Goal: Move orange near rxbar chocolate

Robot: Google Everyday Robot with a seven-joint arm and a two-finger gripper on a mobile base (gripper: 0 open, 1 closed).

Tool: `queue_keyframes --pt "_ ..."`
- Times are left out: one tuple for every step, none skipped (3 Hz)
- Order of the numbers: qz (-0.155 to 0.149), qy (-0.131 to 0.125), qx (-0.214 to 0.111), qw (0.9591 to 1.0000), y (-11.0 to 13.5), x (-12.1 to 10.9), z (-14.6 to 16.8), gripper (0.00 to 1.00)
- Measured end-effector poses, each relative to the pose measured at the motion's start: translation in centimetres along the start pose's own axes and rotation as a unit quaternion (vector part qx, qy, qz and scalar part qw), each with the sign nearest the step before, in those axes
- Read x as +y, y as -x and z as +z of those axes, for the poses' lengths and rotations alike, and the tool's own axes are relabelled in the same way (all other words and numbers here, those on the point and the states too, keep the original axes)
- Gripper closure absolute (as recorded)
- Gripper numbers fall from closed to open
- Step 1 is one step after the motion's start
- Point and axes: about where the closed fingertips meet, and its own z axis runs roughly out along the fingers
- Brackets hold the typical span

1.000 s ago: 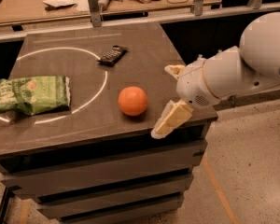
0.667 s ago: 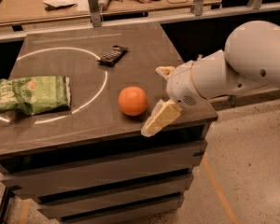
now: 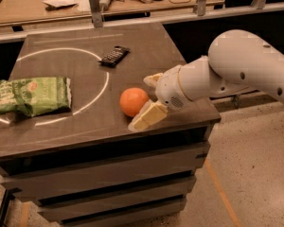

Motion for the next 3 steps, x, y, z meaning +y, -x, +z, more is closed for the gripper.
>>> queue_keyframes --pt "0.028 0.016 0.004 0.9995 -0.14 -0.23 1.08 0.42" --pt "0.051 0.035 0.008 0.9981 -0.26 -0.36 1.60 0.64" --pt "0.070 0.049 0.021 0.9961 -0.41 -0.76 1.52 0.88"
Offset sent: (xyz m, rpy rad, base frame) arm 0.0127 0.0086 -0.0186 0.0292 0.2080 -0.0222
